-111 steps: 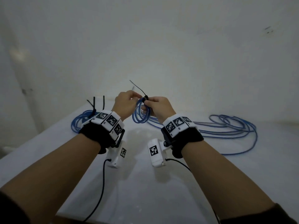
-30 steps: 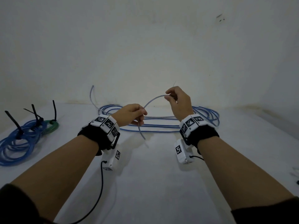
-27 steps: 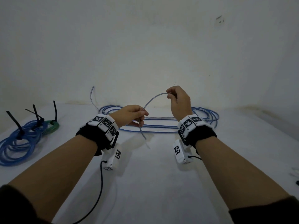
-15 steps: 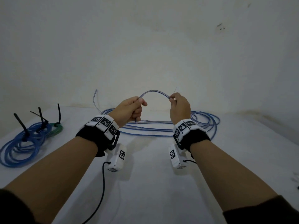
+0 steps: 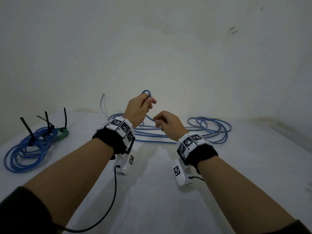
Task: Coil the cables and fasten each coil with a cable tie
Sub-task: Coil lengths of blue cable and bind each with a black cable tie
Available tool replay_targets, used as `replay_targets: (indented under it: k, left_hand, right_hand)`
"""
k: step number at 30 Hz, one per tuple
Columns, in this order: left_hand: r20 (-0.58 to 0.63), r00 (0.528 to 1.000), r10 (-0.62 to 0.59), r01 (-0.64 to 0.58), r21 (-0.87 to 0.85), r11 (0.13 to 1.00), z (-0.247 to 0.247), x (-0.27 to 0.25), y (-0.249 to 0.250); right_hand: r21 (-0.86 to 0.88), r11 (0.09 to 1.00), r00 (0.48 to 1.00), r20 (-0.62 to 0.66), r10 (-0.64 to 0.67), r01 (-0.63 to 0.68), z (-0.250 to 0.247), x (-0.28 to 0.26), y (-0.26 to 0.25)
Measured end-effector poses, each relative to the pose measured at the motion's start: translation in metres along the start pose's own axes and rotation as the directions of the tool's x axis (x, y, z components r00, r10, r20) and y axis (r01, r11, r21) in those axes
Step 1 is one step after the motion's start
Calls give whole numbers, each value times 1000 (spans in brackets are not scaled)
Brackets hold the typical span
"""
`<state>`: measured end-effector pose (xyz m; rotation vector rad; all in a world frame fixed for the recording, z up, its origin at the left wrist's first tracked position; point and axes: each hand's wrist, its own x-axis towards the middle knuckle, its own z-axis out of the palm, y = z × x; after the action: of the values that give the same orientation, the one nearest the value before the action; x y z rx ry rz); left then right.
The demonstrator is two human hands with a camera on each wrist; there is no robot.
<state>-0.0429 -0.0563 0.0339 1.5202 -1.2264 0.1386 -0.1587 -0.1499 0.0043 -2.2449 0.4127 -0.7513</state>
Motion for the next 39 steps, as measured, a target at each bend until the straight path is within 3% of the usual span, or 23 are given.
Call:
replay_targets:
  k: [3, 6, 12, 17, 22, 26, 30, 39]
  left_hand:
    - [97, 992, 79, -99, 222, 970, 1, -2, -4]
    - [189, 979, 69, -126, 308, 943, 0, -5, -6]
    - [210, 976, -60, -35, 422, 906, -11, -6, -8]
    - [205, 973, -108, 9, 434, 901, -14, -9, -8]
    - [261, 947, -187, 129, 223, 966, -4, -10, -4]
    - [248, 933, -260, 251, 66, 966, -5, -11, -3]
    - [248, 931, -268, 290, -55, 955, -7, -11, -1]
    - [483, 768, -421, 580, -244, 777, -10, -14, 8]
  right_hand:
    - [-44, 996, 997, 21, -79, 79, -1, -1, -6]
    - [-147, 976, 987, 40, -159, 163, -6, 0, -8]
    - [-268, 939, 958, -127, -255, 214, -17, 0, -1]
    - [-434, 876, 935, -174, -309, 208, -21, 2, 11]
    - [-430, 869, 948, -84, -308, 244, -20, 2, 1]
    - [-433, 865, 955, -35, -295, 252, -24, 3, -5]
    - [-383, 880, 957, 32, -289, 279, -22, 6, -3]
    - [-170, 949, 956, -79, -283, 267, -21, 6, 1]
